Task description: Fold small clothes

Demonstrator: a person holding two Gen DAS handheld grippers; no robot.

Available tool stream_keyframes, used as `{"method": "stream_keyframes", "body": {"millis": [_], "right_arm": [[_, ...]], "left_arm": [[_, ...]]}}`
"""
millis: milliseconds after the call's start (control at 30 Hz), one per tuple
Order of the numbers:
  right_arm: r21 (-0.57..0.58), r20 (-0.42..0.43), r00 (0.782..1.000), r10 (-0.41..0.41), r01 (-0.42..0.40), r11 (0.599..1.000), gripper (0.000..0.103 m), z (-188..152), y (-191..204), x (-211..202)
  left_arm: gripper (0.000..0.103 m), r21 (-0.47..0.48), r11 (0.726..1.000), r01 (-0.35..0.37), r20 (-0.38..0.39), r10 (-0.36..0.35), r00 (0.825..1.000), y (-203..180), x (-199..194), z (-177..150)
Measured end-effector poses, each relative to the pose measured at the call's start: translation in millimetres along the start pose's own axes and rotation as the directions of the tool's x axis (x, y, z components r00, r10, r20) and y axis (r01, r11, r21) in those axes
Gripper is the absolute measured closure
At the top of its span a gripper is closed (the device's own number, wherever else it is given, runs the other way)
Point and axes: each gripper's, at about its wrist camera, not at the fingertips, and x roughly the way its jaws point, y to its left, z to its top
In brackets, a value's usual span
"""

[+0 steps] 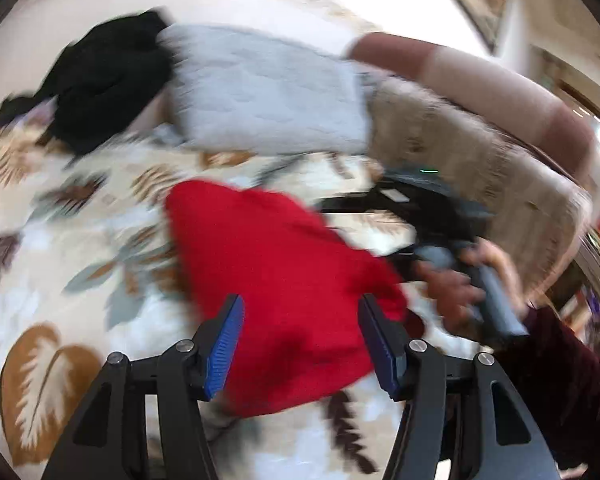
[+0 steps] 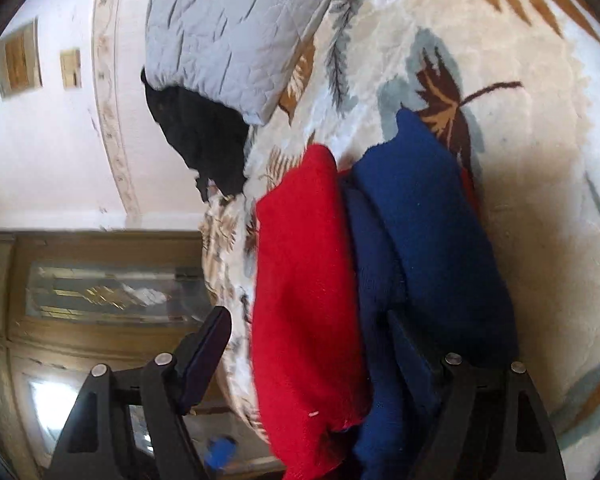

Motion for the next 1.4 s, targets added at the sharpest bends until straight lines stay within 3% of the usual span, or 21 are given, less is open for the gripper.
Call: {"method": "stream_keyframes", "body": {"millis": [33, 100, 133, 267, 400, 500, 600, 700, 767, 833, 867, 933, 1000, 1033, 1167, 1267, 1333, 1400], "right_arm": [[-0.023, 0.006, 1.0, -0.018, 0.019, 1.0, 0.024, -1.7, 2.3, 1.5], [-0.082, 0.017, 0.997, -0.077, 0.078, 0.994, 0.042, -6.9, 10.1, 4.3], [-0.111, 0.017, 0.993, -0.113, 0.115, 0.987, 0.072, -8.4, 12.5, 8.2], [-0.231, 0.05, 0.984, -0.173, 0.18, 0.956, 0.077, -21.9, 30.2, 10.7], [-0.305, 0.135, 0.983, -0.124, 0.161, 0.939, 0.079, -41.8, 56.6, -19.9], [-0.317, 0.186, 0.976, -0.11, 0.165, 0.934, 0.079, -55.1, 62.3, -44.4], [-0.298, 0.233, 0.962, -0.142, 0.21, 0.931, 0.08, -63.0, 49.4, -66.4], [-0.211, 0.169, 0.962, -0.214, 0.247, 0.946, 0.079, -43.1, 14.2, -49.9], [-0.134, 0.133, 0.956, -0.262, 0.279, 0.951, 0.067, -29.7, -6.3, -35.8], [-0.055, 0.124, 0.957, -0.261, 0.269, 0.962, 0.055, -22.3, -13.1, -37.4], [-0.068, 0.149, 0.95, -0.273, 0.286, 0.956, 0.05, -22.3, -5.9, -44.1], [-0.121, 0.259, 0.924, -0.281, 0.319, 0.94, 0.05, -26.3, 12.8, -63.0], [-0.2, 0.339, 0.912, -0.232, 0.31, 0.929, 0.05, -27.8, 35.6, -73.8], [-0.231, 0.329, 0.915, -0.232, 0.316, 0.92, 0.05, -26.4, 43.9, -69.7], [-0.283, 0.225, 0.904, -0.364, 0.419, 0.863, 0.054, -2.9, 58.3, -19.9], [-0.263, 0.149, 0.863, -0.482, 0.505, 0.822, 0.063, 18.9, 40.4, 18.3], [-0.26, 0.136, 0.867, -0.479, 0.498, 0.827, 0.064, 26.7, 32.3, 22.8], [-0.266, 0.129, 0.856, -0.5, 0.515, 0.814, 0.064, 24.5, 39.3, 19.8]], "left_arm": [[0.043, -0.025, 0.999, -0.035, -0.042, 0.034, 0.999, 8.5, 9.8, -1.4], [0.044, -0.076, 0.994, -0.078, -0.117, 0.069, 0.991, 16.9, 30.3, -6.5], [0.044, -0.09, 0.993, -0.076, -0.133, 0.063, 0.989, 19.7, 34.5, -9.6], [0.044, -0.054, 0.996, -0.076, -0.137, 0.068, 0.988, 12.6, 37.6, -9.2], [0.044, -0.066, 0.997, -0.028, -0.111, 0.02, 0.994, 4.8, 34.4, -13.5], [0.044, -0.01, 1.0, -0.003, -0.097, 0.002, 0.995, -12.9, 31.4, -15.1], [0.04, 0.056, 0.998, -0.03, -0.103, 0.036, 0.994, -28.2, 37.8, -15.6], [0.037, 0.047, 0.996, -0.071, -0.122, 0.076, 0.99, -25.8, 42.3, -16.0], [0.036, 0.035, 0.995, -0.097, -0.145, 0.101, 0.984, -22.3, 44.1, -15.6], [0.036, 0.013, 0.995, -0.098, -0.16, 0.098, 0.982, -18.6, 42.6, -16.3], [0.036, 0.009, 0.995, -0.096, -0.158, 0.096, 0.983, -17.7, 39.7, -17.8], [0.034, 0.025, 0.993, -0.115, -0.147, 0.117, 0.982, -17.8, 36.0, -21.2], [0.033, 0.045, 0.988, -0.144, -0.146, 0.149, 0.978, -17.7, 36.8, -24.5], [0.033, 0.048, 0.987, -0.152, -0.149, 0.158, 0.976, -17.4, 38.5, -25.3], [0.032, 0.09, 0.978, -0.186, -0.142, 0.197, 0.97, -21.9, 41.5, -26.7], [0.03, 0.124, 0.971, -0.205, -0.128, 0.221, 0.967, -25.2, 41.4, -27.1], [0.03, 0.141, 0.966, -0.218, -0.126, 0.236, 0.964, -26.1, 42.3, -27.5], [0.029, 0.147, 0.963, -0.227, -0.129, 0.246, 0.961, -26.3, 43.1, -28.0]]}}
